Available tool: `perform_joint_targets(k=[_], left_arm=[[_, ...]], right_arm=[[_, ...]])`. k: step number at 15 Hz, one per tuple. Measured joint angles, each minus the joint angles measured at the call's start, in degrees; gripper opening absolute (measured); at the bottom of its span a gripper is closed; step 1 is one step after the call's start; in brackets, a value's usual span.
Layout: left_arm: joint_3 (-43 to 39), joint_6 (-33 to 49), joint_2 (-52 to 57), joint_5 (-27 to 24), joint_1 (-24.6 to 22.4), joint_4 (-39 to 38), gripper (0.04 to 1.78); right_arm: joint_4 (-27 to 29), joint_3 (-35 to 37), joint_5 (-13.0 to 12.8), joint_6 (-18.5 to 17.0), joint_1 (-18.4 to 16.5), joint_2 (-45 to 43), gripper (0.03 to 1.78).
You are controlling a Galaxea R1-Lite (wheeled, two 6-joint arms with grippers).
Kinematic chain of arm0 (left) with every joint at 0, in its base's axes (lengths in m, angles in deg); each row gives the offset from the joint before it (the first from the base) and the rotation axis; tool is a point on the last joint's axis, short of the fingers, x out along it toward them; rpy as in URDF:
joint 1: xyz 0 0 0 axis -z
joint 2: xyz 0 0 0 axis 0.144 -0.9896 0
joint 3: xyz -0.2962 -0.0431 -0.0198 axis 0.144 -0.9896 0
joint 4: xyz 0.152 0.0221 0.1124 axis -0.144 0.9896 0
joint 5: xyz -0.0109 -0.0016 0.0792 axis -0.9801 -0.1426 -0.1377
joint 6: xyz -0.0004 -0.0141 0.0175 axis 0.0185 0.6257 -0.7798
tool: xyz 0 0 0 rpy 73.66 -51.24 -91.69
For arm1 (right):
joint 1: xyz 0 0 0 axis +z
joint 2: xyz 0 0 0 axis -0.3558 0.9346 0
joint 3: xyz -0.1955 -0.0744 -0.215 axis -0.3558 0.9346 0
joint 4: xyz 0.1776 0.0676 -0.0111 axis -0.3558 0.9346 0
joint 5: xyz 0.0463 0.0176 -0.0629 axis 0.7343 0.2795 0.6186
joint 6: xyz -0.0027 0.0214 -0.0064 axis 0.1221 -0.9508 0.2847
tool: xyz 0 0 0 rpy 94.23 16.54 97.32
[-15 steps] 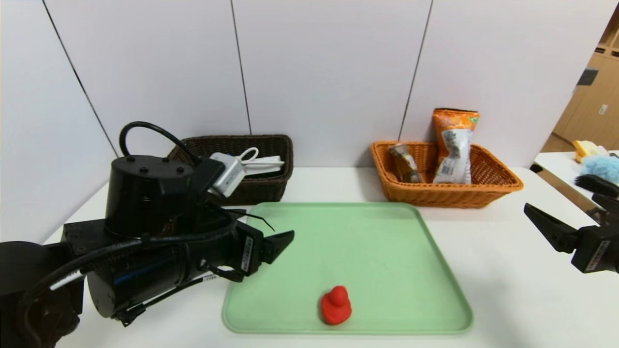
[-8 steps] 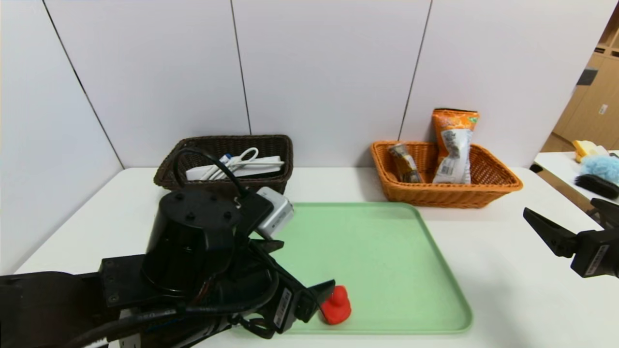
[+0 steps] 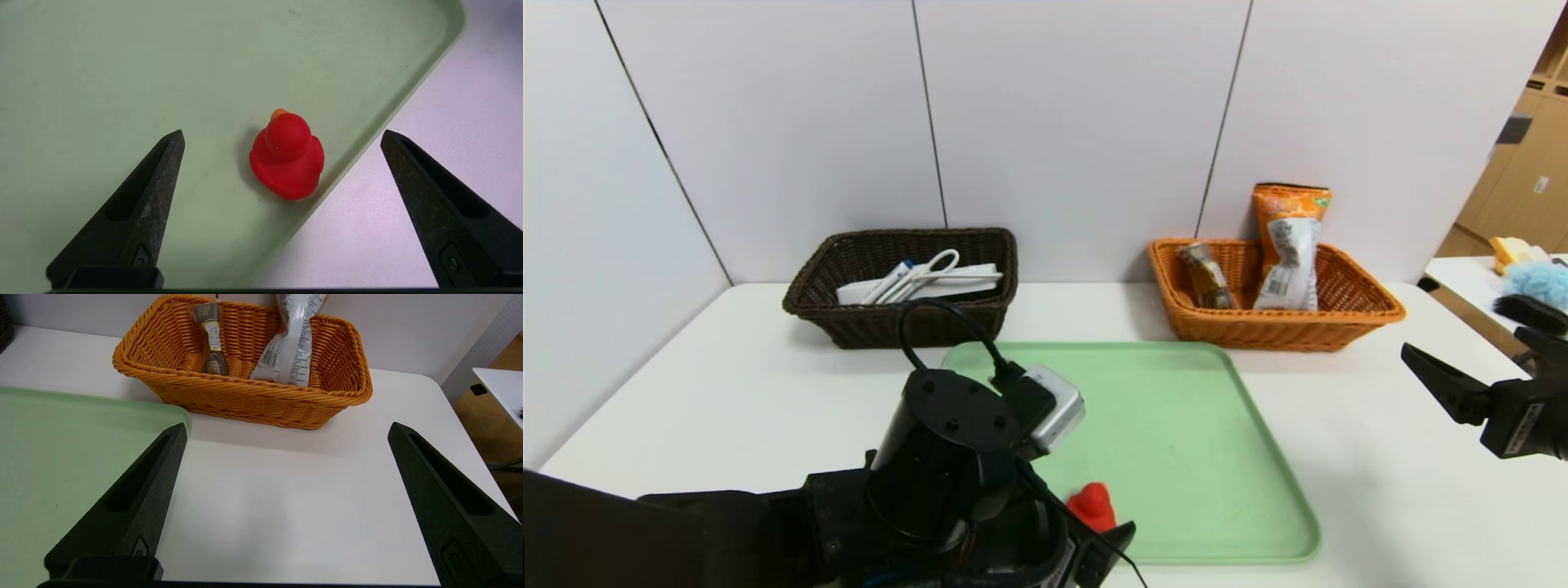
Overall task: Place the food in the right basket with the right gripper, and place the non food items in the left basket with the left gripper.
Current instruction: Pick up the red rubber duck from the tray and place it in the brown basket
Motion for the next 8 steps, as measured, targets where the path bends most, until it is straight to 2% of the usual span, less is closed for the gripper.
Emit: perform_joint_targets(k=[3, 8], left_arm=[[-0.15, 0.23, -3.25, 0.00, 0.21, -2.44, 1.69], [-0.26, 0.56, -5.79, 0.09, 0.18, -2.60, 1.69]], right_arm=[[-0.40, -1.85, 0.00, -0.05, 0.23, 1.61, 1.70], [-4.49, -2.40, 0.33, -0.06, 0.45, 5.00, 1.70]])
